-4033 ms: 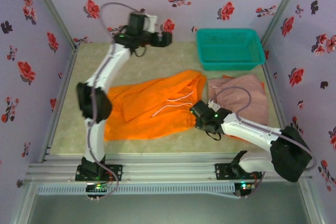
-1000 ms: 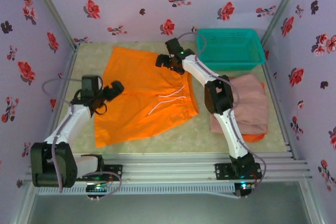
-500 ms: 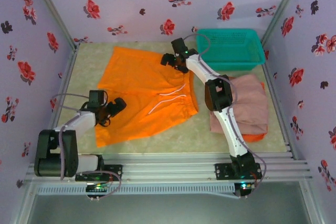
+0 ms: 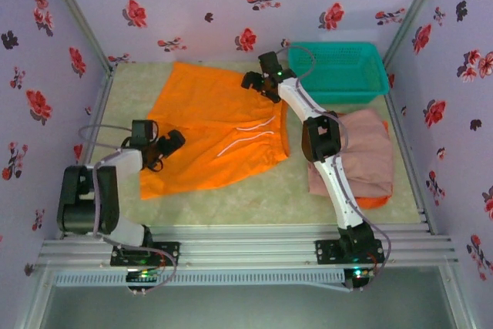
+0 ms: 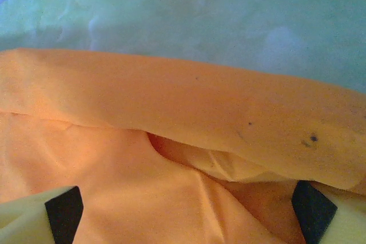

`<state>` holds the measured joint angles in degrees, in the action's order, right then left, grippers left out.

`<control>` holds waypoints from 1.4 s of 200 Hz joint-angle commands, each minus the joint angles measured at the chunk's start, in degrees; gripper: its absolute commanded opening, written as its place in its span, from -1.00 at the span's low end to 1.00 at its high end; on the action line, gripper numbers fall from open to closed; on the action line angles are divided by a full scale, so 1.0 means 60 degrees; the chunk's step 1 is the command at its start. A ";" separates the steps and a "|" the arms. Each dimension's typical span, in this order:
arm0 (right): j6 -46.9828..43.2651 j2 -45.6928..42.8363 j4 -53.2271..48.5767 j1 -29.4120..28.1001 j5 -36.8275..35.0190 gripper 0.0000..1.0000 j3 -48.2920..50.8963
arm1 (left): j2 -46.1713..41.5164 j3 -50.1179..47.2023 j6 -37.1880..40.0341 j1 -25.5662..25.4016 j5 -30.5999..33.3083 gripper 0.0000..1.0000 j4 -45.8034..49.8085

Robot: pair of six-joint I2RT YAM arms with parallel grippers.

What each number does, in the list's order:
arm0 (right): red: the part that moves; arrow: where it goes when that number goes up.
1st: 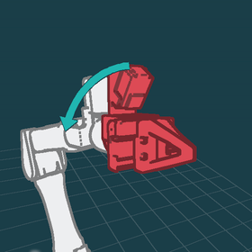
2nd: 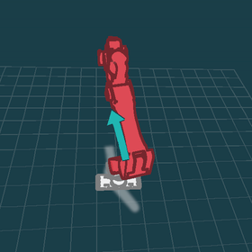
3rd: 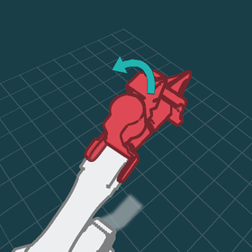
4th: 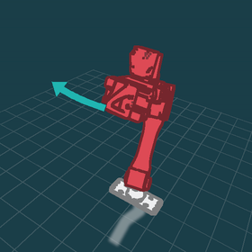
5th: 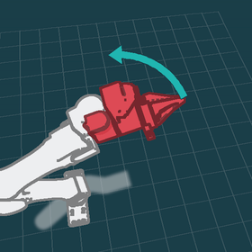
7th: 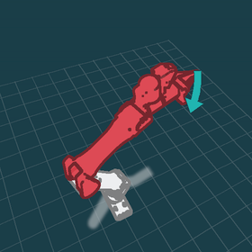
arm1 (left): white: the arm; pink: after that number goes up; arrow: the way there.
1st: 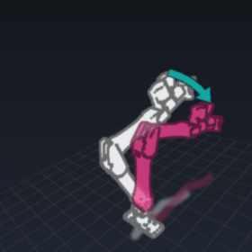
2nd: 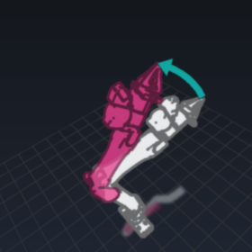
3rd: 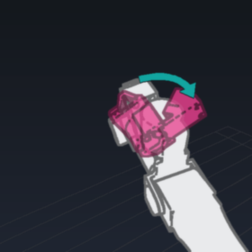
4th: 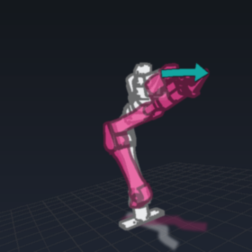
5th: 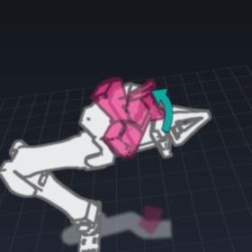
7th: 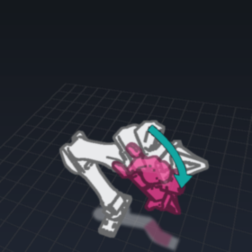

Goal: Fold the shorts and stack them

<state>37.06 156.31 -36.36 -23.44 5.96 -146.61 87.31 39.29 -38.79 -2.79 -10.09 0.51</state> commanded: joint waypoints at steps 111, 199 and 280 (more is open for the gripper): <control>-0.0964 -0.2655 0.0405 -0.0720 -0.0394 0.98 -0.0506 | -0.4690 0.1035 -0.2080 0.0819 0.1745 0.98 0.5660; -0.0980 -0.9449 0.4366 -0.1667 -0.1176 0.98 0.8597 | -0.5665 -0.1247 -0.3636 0.0897 0.2067 0.78 0.6750; 0.0055 -1.3542 0.5399 -0.1513 -0.1566 0.98 1.4894 | -0.4267 -0.2080 -0.3903 0.0895 0.2070 0.38 0.4734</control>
<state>34.63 81.36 -7.84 -32.51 -0.78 -62.04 60.25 28.16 -60.51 2.26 1.10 34.04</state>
